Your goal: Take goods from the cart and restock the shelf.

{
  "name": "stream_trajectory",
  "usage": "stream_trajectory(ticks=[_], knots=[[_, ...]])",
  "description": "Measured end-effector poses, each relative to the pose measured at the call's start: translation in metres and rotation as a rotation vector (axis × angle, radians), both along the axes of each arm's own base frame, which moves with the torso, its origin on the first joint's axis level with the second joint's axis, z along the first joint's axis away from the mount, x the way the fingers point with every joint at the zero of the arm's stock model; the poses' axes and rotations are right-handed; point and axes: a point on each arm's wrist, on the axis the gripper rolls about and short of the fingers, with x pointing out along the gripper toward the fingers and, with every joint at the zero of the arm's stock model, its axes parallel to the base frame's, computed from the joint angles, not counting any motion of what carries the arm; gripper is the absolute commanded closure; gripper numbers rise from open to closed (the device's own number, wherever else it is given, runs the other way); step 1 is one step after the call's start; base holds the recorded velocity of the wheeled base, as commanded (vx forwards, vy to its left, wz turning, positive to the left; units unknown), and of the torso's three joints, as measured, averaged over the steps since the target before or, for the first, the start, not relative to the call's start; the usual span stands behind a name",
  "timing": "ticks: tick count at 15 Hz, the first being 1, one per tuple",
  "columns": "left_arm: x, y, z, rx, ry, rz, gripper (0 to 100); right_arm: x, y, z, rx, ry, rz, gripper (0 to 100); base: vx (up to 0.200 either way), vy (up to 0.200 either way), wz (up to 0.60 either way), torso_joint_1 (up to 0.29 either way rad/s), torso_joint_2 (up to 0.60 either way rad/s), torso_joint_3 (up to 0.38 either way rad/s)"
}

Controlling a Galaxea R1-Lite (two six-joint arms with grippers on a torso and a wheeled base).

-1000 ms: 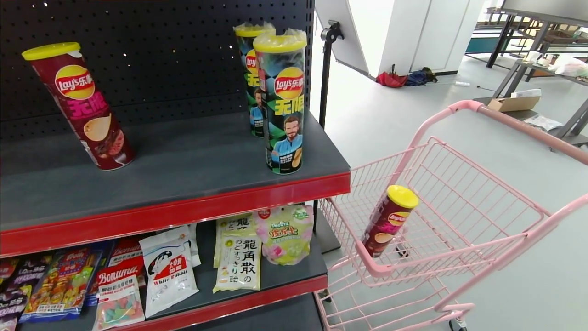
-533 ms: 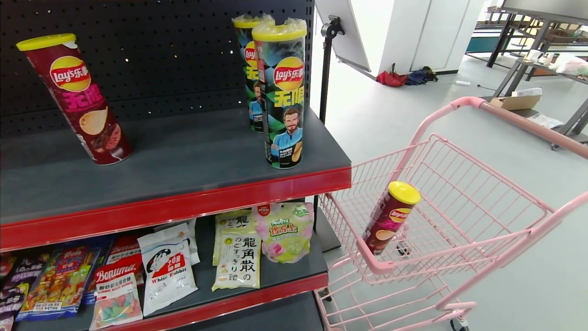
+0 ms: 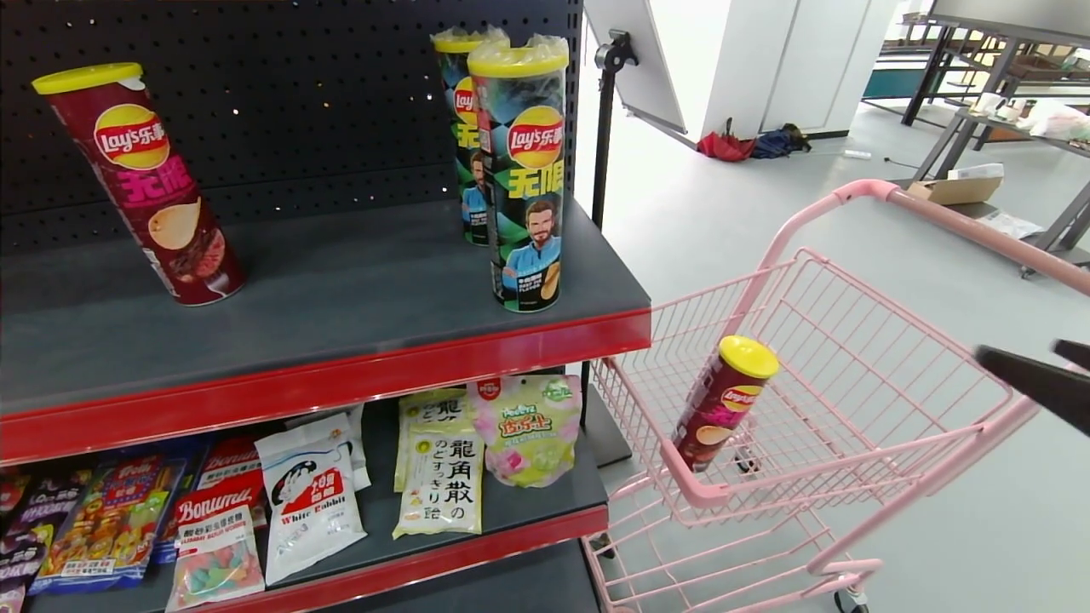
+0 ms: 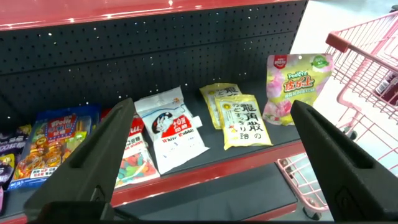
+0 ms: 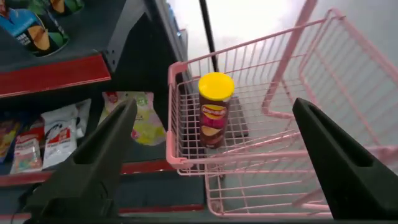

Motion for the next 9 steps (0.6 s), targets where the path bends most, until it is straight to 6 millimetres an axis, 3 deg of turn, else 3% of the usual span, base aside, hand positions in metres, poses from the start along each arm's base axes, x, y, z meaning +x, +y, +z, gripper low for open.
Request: stream_trajectory(ticks=[2,4,9], knots=[[0.0,0.0,0.0,0.0,0.0,0.0,0,0.061,0.011,-0.028,-0.014,0.064,0.092,0,0.0,0.0,0.0,0.0,0.0,0.0],[0.0,0.0,0.0,0.004,0.0,0.0,0,0.102,0.024,-0.067,-0.029,0.128,0.185,0,0.0,0.0,0.0,0.0,0.0,0.0],[0.0,0.0,0.0,0.042,-0.003,-0.002,0,0.14,0.047,-0.131,-0.026,0.308,0.285,0,0.0,0.0,0.0,0.0,0.0,0.0]])
